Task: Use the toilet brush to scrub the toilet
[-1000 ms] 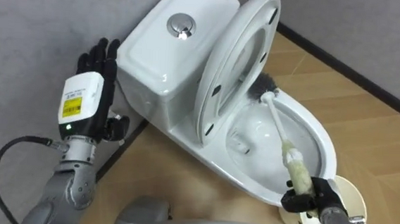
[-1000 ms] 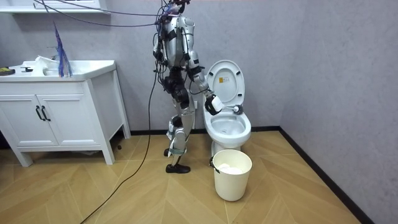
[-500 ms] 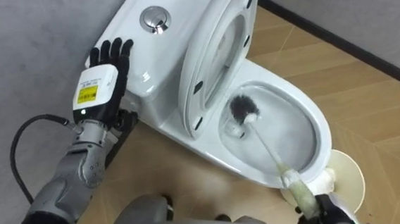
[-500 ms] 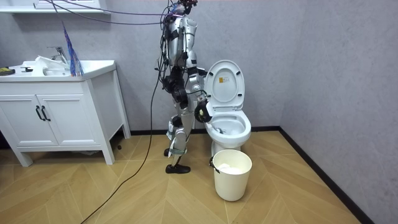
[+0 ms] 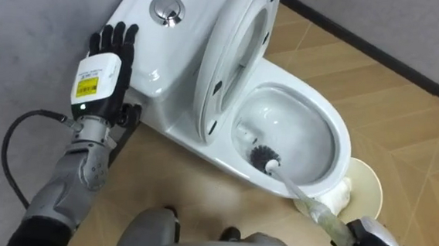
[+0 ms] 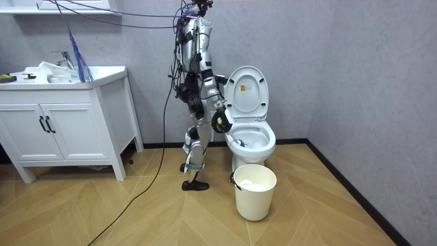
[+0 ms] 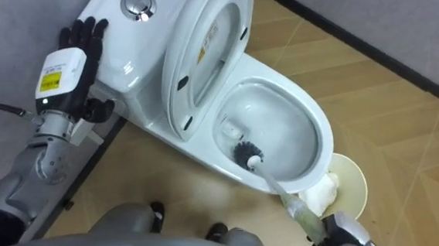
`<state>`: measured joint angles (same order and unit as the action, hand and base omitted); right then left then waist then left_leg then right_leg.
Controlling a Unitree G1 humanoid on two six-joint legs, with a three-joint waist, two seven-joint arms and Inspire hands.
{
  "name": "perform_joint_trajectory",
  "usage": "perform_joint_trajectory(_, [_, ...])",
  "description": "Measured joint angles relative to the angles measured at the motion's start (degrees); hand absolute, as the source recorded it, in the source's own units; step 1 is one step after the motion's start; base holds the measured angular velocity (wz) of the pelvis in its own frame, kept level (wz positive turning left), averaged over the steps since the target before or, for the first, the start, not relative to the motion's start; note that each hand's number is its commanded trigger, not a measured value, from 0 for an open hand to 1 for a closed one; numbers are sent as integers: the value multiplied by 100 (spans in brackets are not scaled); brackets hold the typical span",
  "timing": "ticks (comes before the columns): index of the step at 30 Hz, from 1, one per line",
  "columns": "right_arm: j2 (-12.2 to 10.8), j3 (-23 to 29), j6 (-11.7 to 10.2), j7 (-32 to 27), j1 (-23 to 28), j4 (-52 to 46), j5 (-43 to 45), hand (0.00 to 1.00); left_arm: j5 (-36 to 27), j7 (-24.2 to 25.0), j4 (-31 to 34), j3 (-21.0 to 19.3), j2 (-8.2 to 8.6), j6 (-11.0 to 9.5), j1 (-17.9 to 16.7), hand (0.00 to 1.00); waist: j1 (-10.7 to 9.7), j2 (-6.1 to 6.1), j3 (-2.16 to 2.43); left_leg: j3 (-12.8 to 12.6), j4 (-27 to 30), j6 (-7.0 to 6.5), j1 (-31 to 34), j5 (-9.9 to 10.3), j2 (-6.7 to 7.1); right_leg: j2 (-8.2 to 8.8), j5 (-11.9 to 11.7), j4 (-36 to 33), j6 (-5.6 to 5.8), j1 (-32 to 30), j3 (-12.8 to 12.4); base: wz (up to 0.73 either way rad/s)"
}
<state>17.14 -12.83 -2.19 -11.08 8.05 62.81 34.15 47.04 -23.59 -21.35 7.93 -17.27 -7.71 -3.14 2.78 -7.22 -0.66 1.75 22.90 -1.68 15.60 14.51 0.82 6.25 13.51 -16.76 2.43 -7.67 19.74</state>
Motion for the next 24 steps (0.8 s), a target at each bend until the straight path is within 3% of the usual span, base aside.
perform_joint_trajectory(5, [93, -121, 67, -42, -112, -191, 89, 100, -24, 26, -148, 24, -11, 66, 221, 0, 30, 45, 9, -3, 117, 0, 183, 1, -80, -56, -55, -77, -66, -139, 52, 0])
perform_joint_trajectory(8, [173, -243, 103, -97, -426, -229, 383, 100, -30, 8, -262, 105, -124, 32, 368, 0, 103, 85, -4, 2, 229, 5, 392, 2, -128, -77, -86, -216, -113, -356, 28, -7])
perform_joint_trajectory(10, [300, -405, 101, -153, -829, -232, 750, 100, -39, -4, -342, 184, -180, -69, 556, 0, 170, 187, -67, 62, 416, 4, 671, 2, -108, -91, -111, -333, -139, -557, 76, 6])
perform_joint_trajectory(14, [346, -634, 77, -292, -1761, 120, 990, 100, -29, -102, -525, 378, -206, -238, 869, 0, 526, 204, -110, 66, 626, 5, 1036, -18, -147, -52, -123, -618, -176, -968, 91, -5])
perform_joint_trajectory(16, [612, -889, 201, -453, -2436, 370, 1009, 100, -167, -174, -579, 687, -271, -369, 1146, 0, 682, 232, -192, 149, 717, -28, 1311, -85, -116, 29, -114, -800, -186, -1230, 182, 22])
perform_joint_trajectory(17, [715, -967, 249, -460, -2563, 390, 1039, 100, -209, -181, -577, 761, -285, -394, 1219, 0, 732, 227, -197, 163, 725, -35, 1390, -109, -95, 60, -114, -844, -186, -1309, 196, 22])
perform_joint_trajectory(19, [1084, -1261, 289, -470, -2997, 429, 1226, 100, -266, -208, -582, 973, -377, -481, 1473, 0, 885, 232, -267, 223, 840, -50, 1600, -132, -73, 76, -115, -907, -188, -1464, 235, 12])
perform_joint_trajectory(21, [1159, -1442, 322, -516, -3249, 457, 1330, 100, -359, -234, -577, 1059, -507, -566, 1550, 0, 933, 230, -300, 267, 893, -50, 1712, -131, -71, 67, -118, -917, -192, -1537, 264, 5])
perform_joint_trajectory(22, [1227, -1572, 358, -534, -3397, 469, 1324, 100, -552, -250, -576, 1161, -543, -631, 1675, 0, 1016, 228, -344, 275, 941, -50, 1816, -131, -73, 69, -122, -954, -200, -1636, 273, 0])
perform_joint_trajectory(24, [1283, -1762, 432, -541, -3588, 496, 1317, 100, -764, -304, -568, 1296, -563, -689, 1829, 0, 1121, 216, -373, 268, 981, -49, 1996, -144, -71, 73, -127, -1034, -207, -1844, 228, -7])
